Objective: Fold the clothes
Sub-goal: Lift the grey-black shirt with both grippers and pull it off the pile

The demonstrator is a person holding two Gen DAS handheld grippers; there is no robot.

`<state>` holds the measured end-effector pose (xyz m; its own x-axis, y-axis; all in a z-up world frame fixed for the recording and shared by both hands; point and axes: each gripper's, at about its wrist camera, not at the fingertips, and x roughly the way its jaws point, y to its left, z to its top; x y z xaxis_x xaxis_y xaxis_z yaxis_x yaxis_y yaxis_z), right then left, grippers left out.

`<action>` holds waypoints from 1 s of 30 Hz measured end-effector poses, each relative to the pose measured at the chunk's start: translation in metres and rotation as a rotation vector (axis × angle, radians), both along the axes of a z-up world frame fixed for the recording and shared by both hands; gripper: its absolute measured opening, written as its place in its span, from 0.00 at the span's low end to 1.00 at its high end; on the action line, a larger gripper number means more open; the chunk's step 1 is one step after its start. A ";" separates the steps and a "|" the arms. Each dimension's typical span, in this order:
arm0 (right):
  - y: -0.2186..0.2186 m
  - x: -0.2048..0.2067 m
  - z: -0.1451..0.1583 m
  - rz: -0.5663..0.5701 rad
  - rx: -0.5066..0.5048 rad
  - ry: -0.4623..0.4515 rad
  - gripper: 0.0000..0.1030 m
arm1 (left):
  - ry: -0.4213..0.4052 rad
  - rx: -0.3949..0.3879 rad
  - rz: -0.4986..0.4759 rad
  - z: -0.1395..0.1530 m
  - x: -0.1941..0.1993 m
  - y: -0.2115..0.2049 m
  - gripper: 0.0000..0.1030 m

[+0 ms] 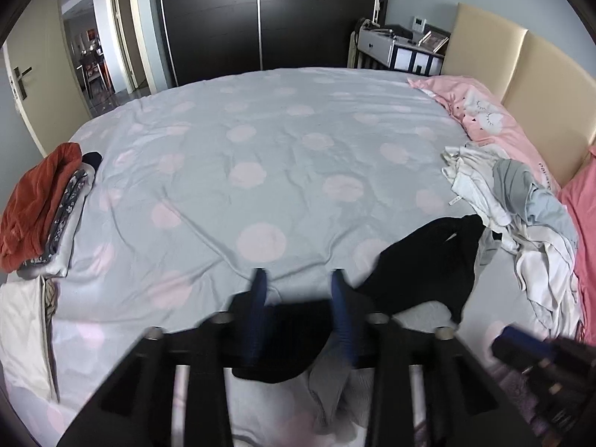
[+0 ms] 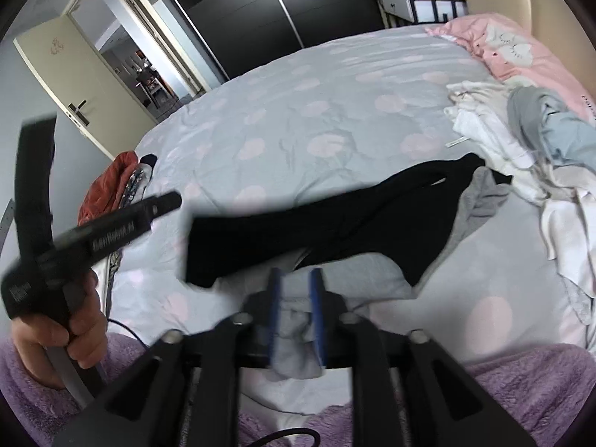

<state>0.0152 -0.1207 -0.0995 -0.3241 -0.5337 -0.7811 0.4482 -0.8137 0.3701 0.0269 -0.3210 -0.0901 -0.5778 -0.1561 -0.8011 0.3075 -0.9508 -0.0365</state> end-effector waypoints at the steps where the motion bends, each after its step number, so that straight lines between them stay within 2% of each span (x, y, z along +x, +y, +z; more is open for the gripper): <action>1: 0.007 -0.001 0.001 -0.021 -0.006 0.001 0.22 | 0.008 0.011 -0.010 -0.001 0.001 0.002 0.40; 7: 0.062 -0.035 -0.013 -0.218 0.023 -0.023 0.23 | 0.025 0.075 -0.086 -0.015 -0.007 0.003 0.44; 9: 0.078 -0.051 -0.023 -0.273 0.014 -0.053 0.24 | 0.001 0.102 -0.142 -0.025 -0.025 0.012 0.45; 10: 0.084 -0.058 -0.029 -0.291 0.008 -0.065 0.25 | -0.014 0.116 -0.173 -0.031 -0.035 0.018 0.50; 13: 0.088 -0.076 -0.044 -0.316 -0.002 -0.088 0.31 | -0.060 0.155 -0.264 -0.048 -0.064 0.037 0.55; 18: 0.075 -0.106 -0.084 -0.290 0.016 -0.123 0.33 | -0.128 0.174 -0.318 -0.084 -0.110 0.059 0.55; 25: 0.058 -0.137 -0.145 -0.259 0.070 -0.198 0.33 | -0.249 0.247 -0.312 -0.155 -0.147 0.057 0.55; 27: 0.051 -0.141 -0.153 -0.259 0.108 -0.191 0.30 | -0.274 0.245 -0.299 -0.166 -0.151 0.054 0.50; 29: 0.044 -0.142 -0.155 -0.253 0.146 -0.162 0.24 | -0.267 0.239 -0.290 -0.167 -0.153 0.052 0.37; 30: 0.042 -0.141 -0.154 -0.249 0.164 -0.142 0.18 | -0.259 0.242 -0.291 -0.165 -0.153 0.052 0.26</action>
<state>-0.1263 -0.0785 -0.2538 -0.3107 -0.3152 -0.8967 0.1819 -0.9457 0.2694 -0.1260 -0.2693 -0.2554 -0.3453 0.1928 -0.9185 0.0571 -0.9725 -0.2256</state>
